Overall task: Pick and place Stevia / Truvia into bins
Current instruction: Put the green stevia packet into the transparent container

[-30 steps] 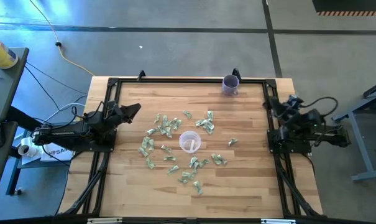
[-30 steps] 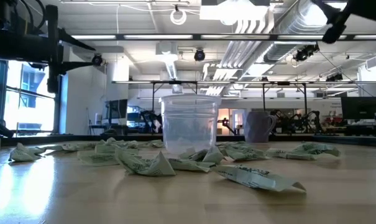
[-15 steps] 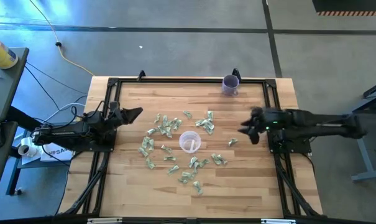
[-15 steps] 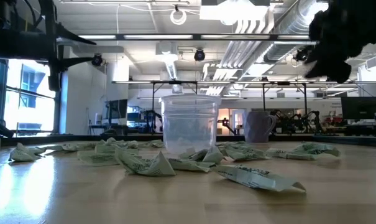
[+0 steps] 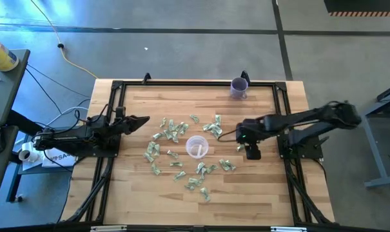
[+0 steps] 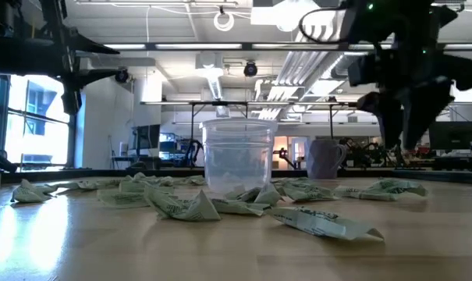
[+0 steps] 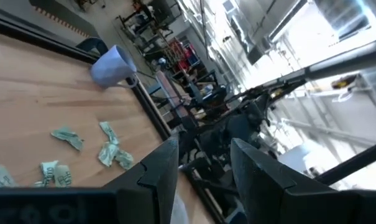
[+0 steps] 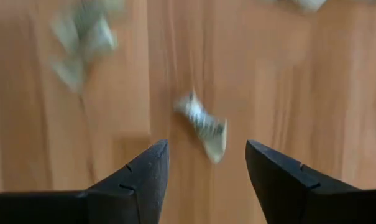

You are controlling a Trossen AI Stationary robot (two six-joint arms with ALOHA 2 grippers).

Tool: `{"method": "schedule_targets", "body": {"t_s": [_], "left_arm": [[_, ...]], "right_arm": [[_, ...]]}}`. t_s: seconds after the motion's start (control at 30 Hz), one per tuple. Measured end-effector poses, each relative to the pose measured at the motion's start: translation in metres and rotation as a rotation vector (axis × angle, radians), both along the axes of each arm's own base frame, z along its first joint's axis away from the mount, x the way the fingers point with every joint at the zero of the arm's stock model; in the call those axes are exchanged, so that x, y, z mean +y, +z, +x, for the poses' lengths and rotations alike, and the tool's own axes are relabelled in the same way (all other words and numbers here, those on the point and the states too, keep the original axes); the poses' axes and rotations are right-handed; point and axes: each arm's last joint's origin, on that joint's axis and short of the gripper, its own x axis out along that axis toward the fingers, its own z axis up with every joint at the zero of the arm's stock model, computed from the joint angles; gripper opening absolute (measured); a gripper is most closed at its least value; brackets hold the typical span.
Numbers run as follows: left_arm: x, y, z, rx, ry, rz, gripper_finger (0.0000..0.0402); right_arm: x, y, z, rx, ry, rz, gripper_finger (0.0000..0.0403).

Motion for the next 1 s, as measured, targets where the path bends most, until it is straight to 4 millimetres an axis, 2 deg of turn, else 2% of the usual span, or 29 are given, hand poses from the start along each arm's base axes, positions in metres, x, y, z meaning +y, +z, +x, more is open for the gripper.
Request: {"method": "schedule_targets", "body": {"t_s": [0.13, 0.27, 0.37, 0.7, 0.83, 1.0], "left_arm": [[0.0, -0.001, 0.0, 0.02, 0.0, 0.022, 0.0182], [0.0, -0.005, 0.0, 0.059, -0.003, 0.02, 0.0182], [-0.001, -0.007, 0.001, 0.077, -0.026, 0.019, 0.0182], [-0.002, -0.011, 0.001, 0.122, -0.054, 0.016, 0.0182], [-0.002, -0.012, 0.001, 0.128, -0.055, 0.006, 0.0182], [-0.002, -0.012, 0.001, 0.126, -0.069, -0.014, 0.0182]], "right_arm": [[0.004, -0.011, 0.021, 0.074, 0.126, -0.073, 0.0204], [0.004, -0.022, 0.033, 0.113, 0.196, -0.131, 0.0204], [0.004, -0.031, 0.033, 0.159, 0.216, -0.102, 0.0204], [0.004, -0.046, 0.043, 0.156, 0.188, -0.103, 0.0204], [0.004, -0.059, 0.038, 0.214, 0.137, -0.089, 0.0203], [0.004, -0.063, 0.032, 0.232, 0.02, -0.081, 0.0166]]}}
